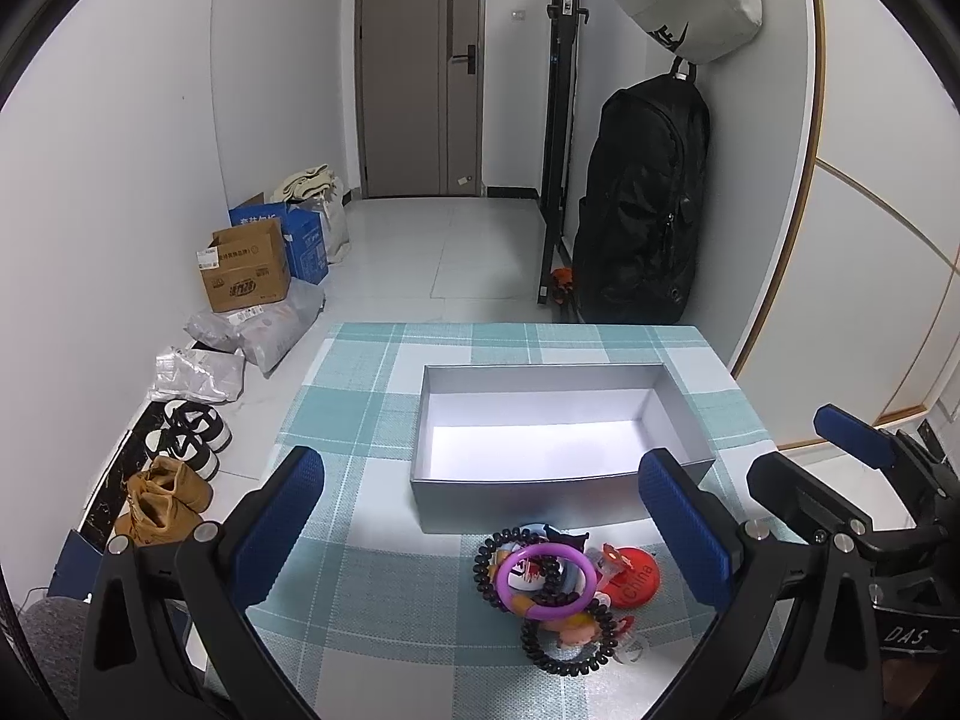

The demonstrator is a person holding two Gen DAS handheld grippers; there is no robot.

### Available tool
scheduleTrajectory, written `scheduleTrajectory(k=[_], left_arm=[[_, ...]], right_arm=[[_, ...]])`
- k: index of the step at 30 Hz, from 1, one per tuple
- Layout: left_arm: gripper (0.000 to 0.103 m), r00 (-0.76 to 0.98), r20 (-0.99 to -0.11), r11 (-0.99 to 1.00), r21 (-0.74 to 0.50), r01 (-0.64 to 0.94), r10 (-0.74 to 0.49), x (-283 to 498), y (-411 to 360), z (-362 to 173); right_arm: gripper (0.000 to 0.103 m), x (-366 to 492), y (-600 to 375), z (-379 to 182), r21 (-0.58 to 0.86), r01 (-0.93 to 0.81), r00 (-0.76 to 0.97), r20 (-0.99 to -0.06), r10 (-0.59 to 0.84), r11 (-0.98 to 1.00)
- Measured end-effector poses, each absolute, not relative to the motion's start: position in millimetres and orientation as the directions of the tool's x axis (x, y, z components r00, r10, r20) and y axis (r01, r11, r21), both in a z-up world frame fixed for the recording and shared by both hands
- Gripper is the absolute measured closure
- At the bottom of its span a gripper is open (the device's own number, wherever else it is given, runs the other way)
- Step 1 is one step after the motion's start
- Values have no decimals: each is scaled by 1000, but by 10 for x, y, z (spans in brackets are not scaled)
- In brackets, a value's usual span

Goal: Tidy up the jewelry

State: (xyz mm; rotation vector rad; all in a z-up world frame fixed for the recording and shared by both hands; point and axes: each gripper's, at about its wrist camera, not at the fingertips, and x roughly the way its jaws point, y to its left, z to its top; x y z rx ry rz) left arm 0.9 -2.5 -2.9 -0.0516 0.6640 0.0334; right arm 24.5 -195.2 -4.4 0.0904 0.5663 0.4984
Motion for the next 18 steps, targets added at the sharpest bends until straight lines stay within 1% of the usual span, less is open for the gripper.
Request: scheduleTrajectory(k=[18], left_arm=[[1, 787, -617, 998, -51, -35, -4, -12, -21, -39]], right_arm=[[5, 229, -1944, -49, 206, -419, 739, -488, 464, 884]])
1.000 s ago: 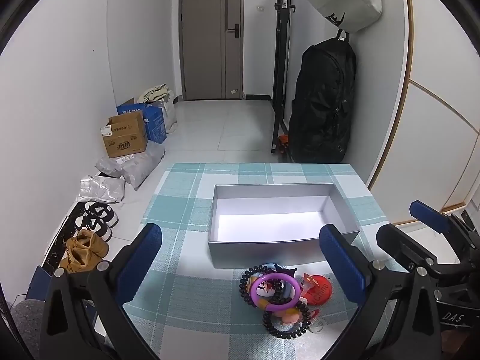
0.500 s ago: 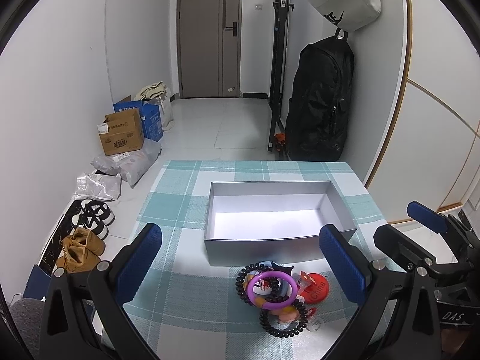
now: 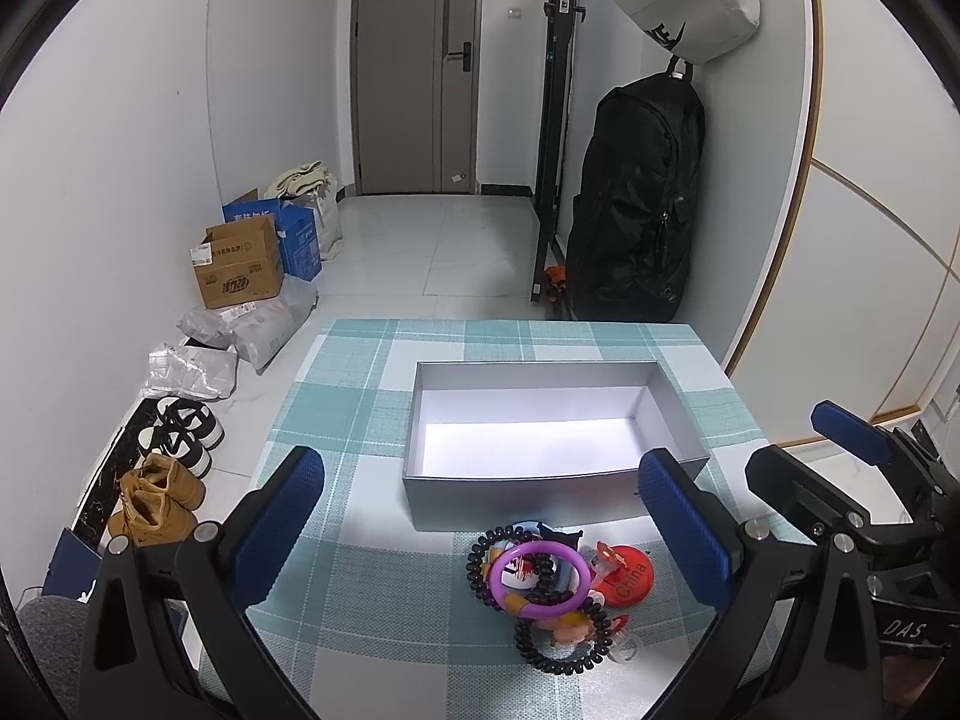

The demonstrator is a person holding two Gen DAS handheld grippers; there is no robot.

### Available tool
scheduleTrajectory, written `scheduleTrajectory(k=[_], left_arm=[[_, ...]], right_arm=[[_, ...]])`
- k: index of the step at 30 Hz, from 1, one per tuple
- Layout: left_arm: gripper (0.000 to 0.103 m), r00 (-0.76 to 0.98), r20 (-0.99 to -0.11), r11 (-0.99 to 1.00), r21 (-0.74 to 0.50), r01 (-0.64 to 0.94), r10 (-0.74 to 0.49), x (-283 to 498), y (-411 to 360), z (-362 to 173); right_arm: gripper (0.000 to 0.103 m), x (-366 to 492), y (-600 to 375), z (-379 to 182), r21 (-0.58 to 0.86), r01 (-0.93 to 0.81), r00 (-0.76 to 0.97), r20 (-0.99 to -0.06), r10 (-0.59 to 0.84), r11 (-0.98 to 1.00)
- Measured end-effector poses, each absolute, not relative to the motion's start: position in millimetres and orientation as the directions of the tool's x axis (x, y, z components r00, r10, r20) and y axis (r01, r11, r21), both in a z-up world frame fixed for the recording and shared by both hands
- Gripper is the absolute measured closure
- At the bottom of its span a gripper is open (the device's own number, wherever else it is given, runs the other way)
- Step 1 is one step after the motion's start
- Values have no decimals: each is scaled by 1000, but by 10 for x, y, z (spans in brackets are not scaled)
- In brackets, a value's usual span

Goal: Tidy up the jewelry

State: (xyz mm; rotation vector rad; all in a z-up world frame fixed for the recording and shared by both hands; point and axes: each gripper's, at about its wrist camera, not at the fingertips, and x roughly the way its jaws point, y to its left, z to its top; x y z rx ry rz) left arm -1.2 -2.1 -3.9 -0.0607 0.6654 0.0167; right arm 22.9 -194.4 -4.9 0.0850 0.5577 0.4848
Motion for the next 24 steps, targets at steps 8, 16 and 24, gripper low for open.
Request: scheduleTrajectory(k=[8, 16, 24], left_arm=[[1, 782, -623, 998, -56, -31, -10, -10, -16, -56], [1, 777, -630, 998, -56, -30, -12, 7, -34, -81], [1, 769, -639, 997, -66, -34, -16, 36, -16, -108]], right_arm=[[5, 226, -1941, -51, 204, -419, 738, -491, 462, 885], [5, 226, -1939, -47, 196, -418, 736, -499, 457, 887], [5, 252, -1985, -41, 196, -397, 745, -501, 440, 897]])
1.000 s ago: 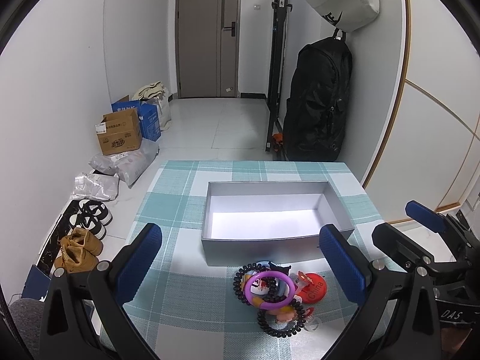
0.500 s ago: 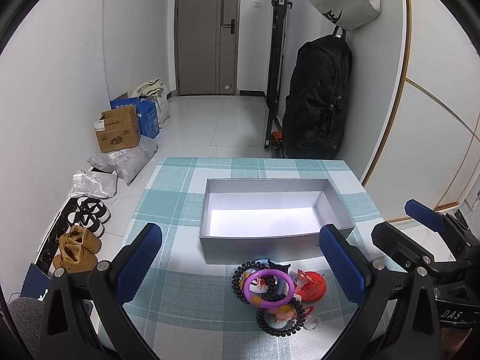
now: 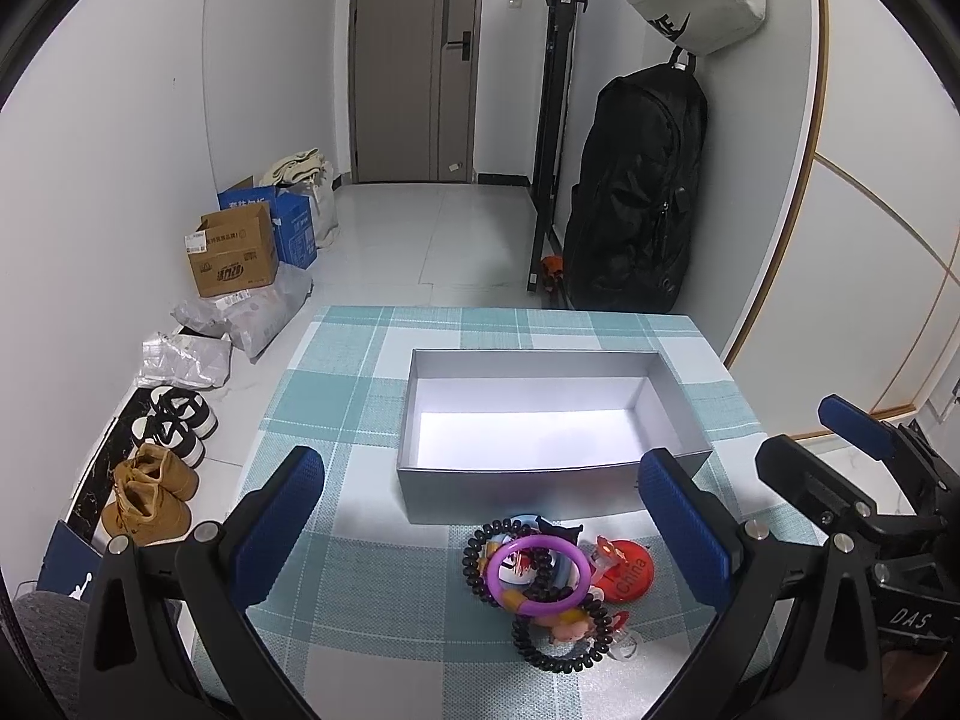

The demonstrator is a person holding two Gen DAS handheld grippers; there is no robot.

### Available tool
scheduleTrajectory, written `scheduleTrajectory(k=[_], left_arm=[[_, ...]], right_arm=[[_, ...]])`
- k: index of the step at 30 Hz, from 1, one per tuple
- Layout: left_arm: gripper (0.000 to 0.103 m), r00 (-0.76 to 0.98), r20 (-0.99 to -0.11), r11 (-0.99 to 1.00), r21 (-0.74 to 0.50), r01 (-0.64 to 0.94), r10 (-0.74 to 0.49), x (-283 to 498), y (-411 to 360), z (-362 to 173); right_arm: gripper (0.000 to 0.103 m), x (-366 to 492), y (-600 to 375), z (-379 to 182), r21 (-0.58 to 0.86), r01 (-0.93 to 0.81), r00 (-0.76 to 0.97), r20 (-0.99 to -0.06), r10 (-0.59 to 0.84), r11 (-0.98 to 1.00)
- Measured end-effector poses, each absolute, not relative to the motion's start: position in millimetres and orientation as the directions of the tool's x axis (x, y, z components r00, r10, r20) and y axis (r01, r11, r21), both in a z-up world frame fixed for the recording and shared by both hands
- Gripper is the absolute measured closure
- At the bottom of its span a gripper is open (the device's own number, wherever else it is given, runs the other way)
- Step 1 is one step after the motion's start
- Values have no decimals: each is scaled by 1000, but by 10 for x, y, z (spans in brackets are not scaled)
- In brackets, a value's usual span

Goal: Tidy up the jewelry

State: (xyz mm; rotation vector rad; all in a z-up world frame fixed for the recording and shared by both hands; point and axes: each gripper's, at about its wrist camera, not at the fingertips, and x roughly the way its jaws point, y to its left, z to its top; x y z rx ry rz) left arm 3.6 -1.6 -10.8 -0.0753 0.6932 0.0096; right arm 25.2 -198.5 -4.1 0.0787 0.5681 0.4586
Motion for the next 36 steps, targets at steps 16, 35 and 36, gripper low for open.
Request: scheduleTrajectory(k=[16, 35, 36], left_arm=[[5, 731, -681, 997, -72, -18, -36, 128, -5, -185], [6, 643, -756, 976, -209, -56, -125, 225, 389, -348], [6, 641, -757, 976, -211, -56, -127, 221, 397, -345]], right_arm=[[5, 386, -1963, -144, 255, -412, 669, -567, 480, 875], [35, 214, -1593, -571, 272, -634, 365, -720, 590, 724], [37, 193, -1560, -588, 266, -648, 353, -726, 591, 714]])
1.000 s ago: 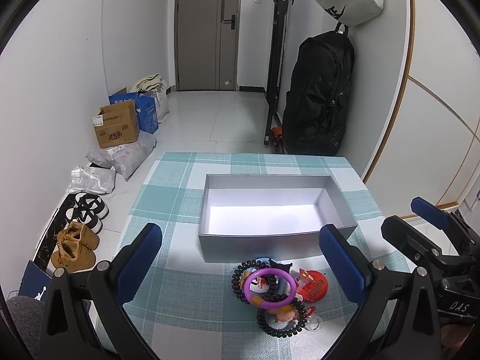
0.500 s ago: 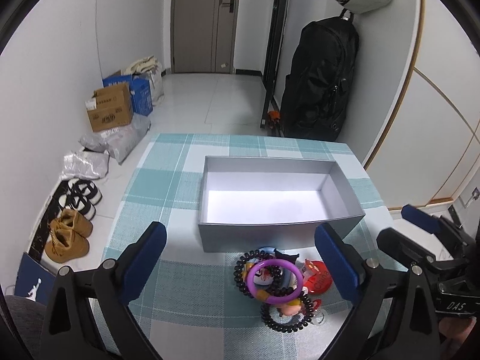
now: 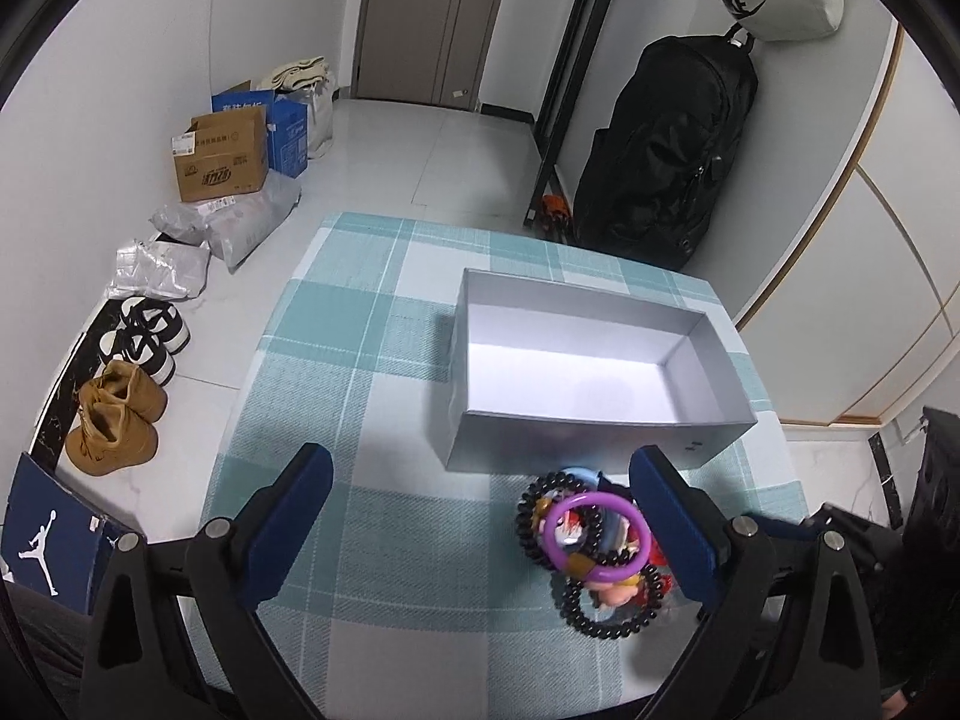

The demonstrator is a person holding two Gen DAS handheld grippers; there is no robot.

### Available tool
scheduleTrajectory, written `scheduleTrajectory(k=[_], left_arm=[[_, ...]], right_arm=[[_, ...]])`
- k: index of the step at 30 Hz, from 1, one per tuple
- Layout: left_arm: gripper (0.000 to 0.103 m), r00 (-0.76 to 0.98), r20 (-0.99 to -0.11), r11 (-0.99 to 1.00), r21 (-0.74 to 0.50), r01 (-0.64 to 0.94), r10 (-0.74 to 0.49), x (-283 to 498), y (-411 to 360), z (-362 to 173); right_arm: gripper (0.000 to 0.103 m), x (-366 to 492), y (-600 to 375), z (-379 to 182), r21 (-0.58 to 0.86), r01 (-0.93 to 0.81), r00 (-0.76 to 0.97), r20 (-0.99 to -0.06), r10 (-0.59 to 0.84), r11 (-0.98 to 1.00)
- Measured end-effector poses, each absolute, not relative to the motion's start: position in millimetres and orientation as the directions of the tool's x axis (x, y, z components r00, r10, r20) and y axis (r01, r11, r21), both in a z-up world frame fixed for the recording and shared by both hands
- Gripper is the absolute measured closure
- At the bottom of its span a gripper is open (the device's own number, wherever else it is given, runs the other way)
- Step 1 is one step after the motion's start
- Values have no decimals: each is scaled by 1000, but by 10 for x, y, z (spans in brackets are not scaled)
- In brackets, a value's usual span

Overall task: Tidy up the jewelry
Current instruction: 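Grasp the red-capped clear charm with the right tool while the left tool approaches the pile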

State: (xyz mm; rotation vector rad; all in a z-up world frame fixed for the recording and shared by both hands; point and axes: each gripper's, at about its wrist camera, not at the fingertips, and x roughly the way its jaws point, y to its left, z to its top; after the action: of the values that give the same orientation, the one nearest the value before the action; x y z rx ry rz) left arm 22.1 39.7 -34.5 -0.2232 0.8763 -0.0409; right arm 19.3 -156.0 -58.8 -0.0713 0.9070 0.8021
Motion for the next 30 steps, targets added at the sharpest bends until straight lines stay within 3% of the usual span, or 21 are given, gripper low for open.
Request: scheduleTrajectory(k=[9, 14, 21, 30], left_arm=[[6, 592, -782, 960, -275, -51, -193, 191, 516, -416], [6, 538, -799, 939, -342, -40, -268, 171, 538, -496], [6, 440, -811, 896, -444, -32, -386, 114, 478, -643], [6, 396, -827, 907, -419, 35, -398, 28, 158, -665]], right_arm=[[64, 26, -1247, -797, 150, -732, 313, -793, 523, 665], [85, -13, -1190, -884, 94, -738, 320, -823, 469, 668], [84, 15, -1304, -818, 116, -731, 322, -811, 490, 673], [85, 110, -1532, -707, 146, -692, 332, -805, 492, 707]])
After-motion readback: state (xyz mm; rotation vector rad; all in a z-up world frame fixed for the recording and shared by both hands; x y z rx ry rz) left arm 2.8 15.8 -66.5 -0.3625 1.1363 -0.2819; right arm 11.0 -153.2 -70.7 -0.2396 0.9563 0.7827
